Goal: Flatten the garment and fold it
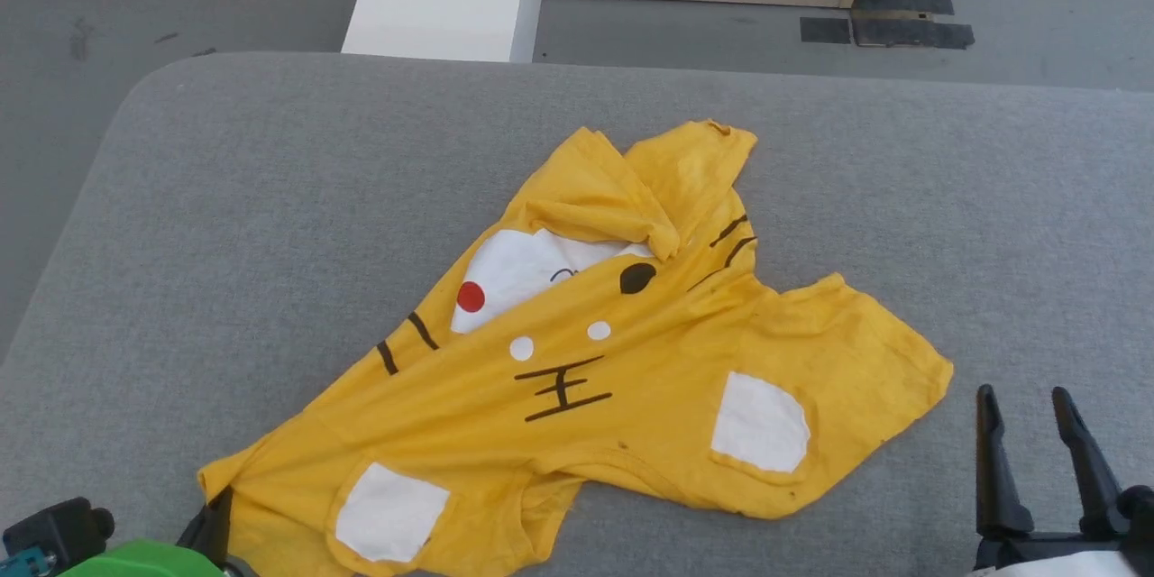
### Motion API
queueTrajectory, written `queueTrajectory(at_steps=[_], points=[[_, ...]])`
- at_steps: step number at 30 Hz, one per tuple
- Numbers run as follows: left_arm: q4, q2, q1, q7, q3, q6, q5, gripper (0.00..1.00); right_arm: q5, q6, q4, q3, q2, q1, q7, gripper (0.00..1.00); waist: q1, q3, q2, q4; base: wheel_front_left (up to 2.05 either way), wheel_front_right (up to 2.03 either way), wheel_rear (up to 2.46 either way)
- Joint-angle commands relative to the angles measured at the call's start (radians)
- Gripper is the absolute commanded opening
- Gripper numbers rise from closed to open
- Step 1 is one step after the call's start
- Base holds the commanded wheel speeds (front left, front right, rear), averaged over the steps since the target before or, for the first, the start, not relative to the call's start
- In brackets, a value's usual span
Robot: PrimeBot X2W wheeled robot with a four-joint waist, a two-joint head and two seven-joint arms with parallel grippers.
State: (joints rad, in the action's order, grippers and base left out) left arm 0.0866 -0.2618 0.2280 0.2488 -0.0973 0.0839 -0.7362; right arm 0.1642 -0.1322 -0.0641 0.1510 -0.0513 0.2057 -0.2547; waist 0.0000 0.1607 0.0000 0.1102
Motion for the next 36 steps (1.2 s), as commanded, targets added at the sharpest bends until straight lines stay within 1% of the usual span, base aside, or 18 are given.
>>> queueTrajectory(at_steps=[1, 5, 8, 10, 13, 16, 18, 21, 23, 27, 32, 36], points=[[0.006, -0.007, 0.012, -0.013, -0.012, 0.008, -0.014, 0.0, -0.016, 0.002, 0.0, -0.006, 0.001, -0.014, 0.006, 1.0, 0.0, -0.002, 0.0, 0.003, 0.0, 0.0, 0.0], [0.016, -0.009, 0.002, -0.014, -0.004, -0.001, -0.016, 0.0, -0.054, 0.002, -0.019, -0.023, 0.001, -0.052, 0.074, 1.0, 0.0, -0.006, 0.0, 0.005, 0.0, 0.0, 0.0], [0.03, -0.005, -0.009, -0.015, 0.012, -0.01, -0.015, 0.0, -0.073, 0.002, -0.036, -0.037, 0.001, -0.107, 0.191, 1.0, 0.0, -0.003, 0.0, -0.001, 0.0, 0.0, 0.0], [0.044, -0.002, -0.021, -0.016, 0.027, -0.019, -0.013, 0.0, -0.122, 0.002, -0.048, -0.055, 0.001, -0.159, 0.314, 1.0, 0.0, 0.004, 0.0, -0.006, 0.0, 0.0, 0.0], [0.069, 0.002, -0.035, -0.014, 0.049, -0.032, -0.012, 0.0, -0.167, 0.002, -0.055, -0.077, -0.002, -0.231, 0.497, 1.0, 0.0, 0.016, 0.0, -0.01, 0.0, 0.0, 0.0], [0.098, 0.005, -0.048, -0.007, 0.072, -0.046, -0.013, 0.0, -0.148, 0.002, -0.039, -0.098, -0.038, -0.294, 0.694, 1.0, 0.0, 0.033, 0.0, -0.008, 0.0, 0.0, 0.0], [0.112, 0.003, -0.055, -0.002, 0.085, -0.054, -0.012, 0.0, -0.129, 0.002, -0.023, -0.126, -0.092, -0.322, 0.803, 1.0, 0.0, 0.045, 0.0, 0.0, 0.0, 0.0, 0.0], [0.125, 0.003, -0.065, 0.004, 0.096, -0.061, -0.016, 0.0, -0.072, 0.002, 0.002, -0.142, -0.142, -0.35, 0.931, 1.0, 0.0, 0.061, 0.0, 0.012, 0.0, 0.0, 0.0], [0.127, 0.0, -0.068, 0.007, 0.1, -0.066, -0.017, 0.0, -0.046, 0.002, 0.014, -0.152, -0.171, -0.36, 0.985, 1.0, 0.0, 0.069, 0.0, 0.021, 0.0, 0.0, 0.0], [0.122, -0.005, -0.073, 0.009, 0.105, -0.073, -0.02, 0.0, -0.008, 0.002, 0.046, -0.163, -0.216, -0.367, 1.043, 1.0, 0.0, 0.086, 0.0, 0.043, 0.0, 0.0, 0.0], [0.117, -0.011, -0.083, 0.009, 0.105, -0.083, -0.027, 0.0, 0.012, 0.002, 0.083, -0.185, -0.261, -0.378, 1.038, 1.0, 0.0, 0.11, 0.0, 0.065, 0.0, 0.0, 0.0], [0.112, -0.014, -0.095, 0.006, 0.105, -0.092, -0.033, 0.0, 0.019, 0.002, 0.125, -0.187, -0.257, -0.389, 1.024, 1.0, 0.0, 0.134, 0.0, 0.078, 0.0, 0.0, 0.0]])
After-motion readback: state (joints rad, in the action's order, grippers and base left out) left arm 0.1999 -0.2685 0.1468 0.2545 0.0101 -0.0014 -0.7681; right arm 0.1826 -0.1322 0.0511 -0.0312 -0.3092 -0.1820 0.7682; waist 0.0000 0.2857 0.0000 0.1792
